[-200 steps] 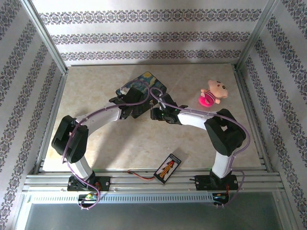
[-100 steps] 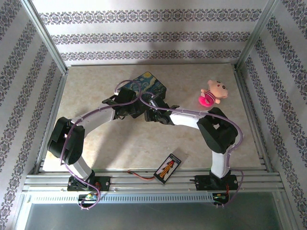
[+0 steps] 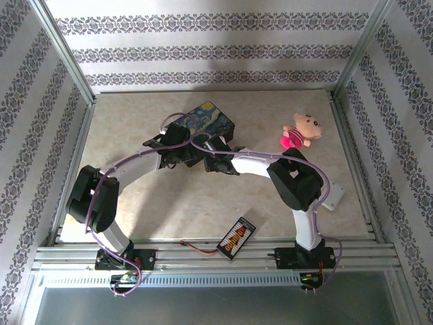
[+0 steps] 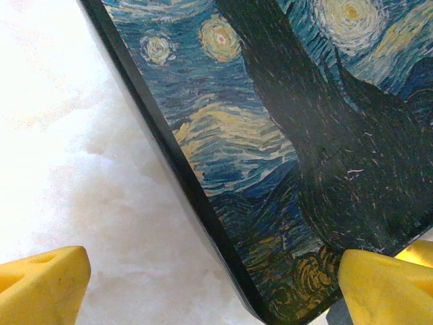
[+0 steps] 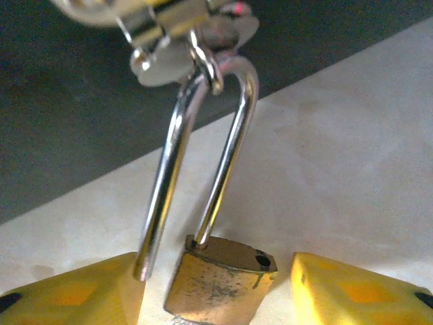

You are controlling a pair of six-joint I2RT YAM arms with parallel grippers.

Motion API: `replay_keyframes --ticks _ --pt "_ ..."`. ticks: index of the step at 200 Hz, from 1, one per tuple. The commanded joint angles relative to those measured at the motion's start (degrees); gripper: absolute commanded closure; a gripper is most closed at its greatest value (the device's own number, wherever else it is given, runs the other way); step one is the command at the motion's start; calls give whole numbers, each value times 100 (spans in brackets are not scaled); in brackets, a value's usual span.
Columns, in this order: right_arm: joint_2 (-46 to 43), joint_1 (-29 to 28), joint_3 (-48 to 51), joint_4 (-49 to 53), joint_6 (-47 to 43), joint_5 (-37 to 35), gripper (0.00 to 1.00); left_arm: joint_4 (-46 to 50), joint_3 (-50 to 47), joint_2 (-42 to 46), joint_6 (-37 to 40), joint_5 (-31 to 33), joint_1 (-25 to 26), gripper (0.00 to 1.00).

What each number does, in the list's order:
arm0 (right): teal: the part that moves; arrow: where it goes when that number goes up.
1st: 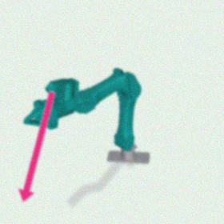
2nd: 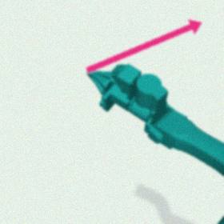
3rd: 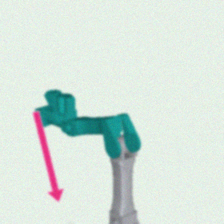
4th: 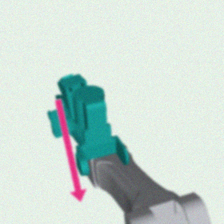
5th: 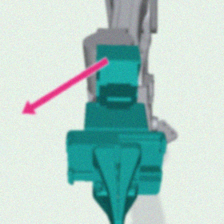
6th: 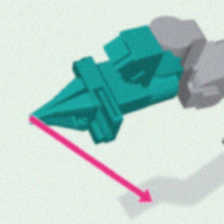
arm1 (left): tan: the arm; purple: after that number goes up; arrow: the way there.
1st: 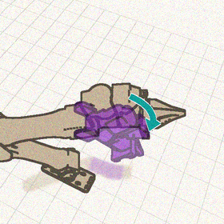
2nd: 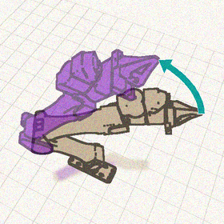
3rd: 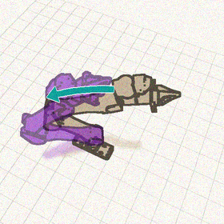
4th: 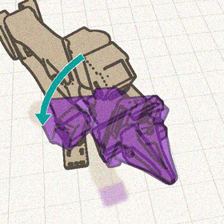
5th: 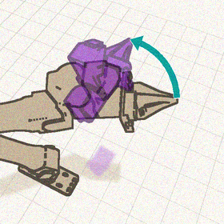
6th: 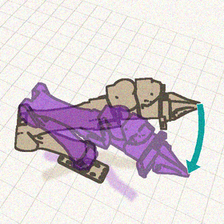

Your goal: Unlock a padlock with a key

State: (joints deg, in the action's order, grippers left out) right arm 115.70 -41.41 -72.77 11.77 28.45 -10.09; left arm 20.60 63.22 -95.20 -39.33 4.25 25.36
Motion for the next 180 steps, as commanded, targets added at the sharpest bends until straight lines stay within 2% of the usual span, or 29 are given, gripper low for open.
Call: replay_keyframes --ticks 1,35,80,112,135,148,180 --pt "50 -5 -46 168 57 -92 48 541 -259 -192 -26 224 -171 5" --pt "-55 116 254 -57 173 93 58 559 -268 -205 -31 243 -207 5" --pt "-178 293 616 -424 173 469 82 584 -271 -183 -35 269 -242 6" --pt "-299 396 785 -615 42 665 92 588 -275 -153 -31 296 -258 5" --pt "-405 496 943 -854 -10 924 94 585 -275 -164 -18 302 -266 5" --pt "-466 560 1051 -988 18 1074 100 585 -305 -149 -44 336 -267 6" --pt "-544 700 1244 -1372 165 1439 100 520 -404 -87 -92 316 -273 7"
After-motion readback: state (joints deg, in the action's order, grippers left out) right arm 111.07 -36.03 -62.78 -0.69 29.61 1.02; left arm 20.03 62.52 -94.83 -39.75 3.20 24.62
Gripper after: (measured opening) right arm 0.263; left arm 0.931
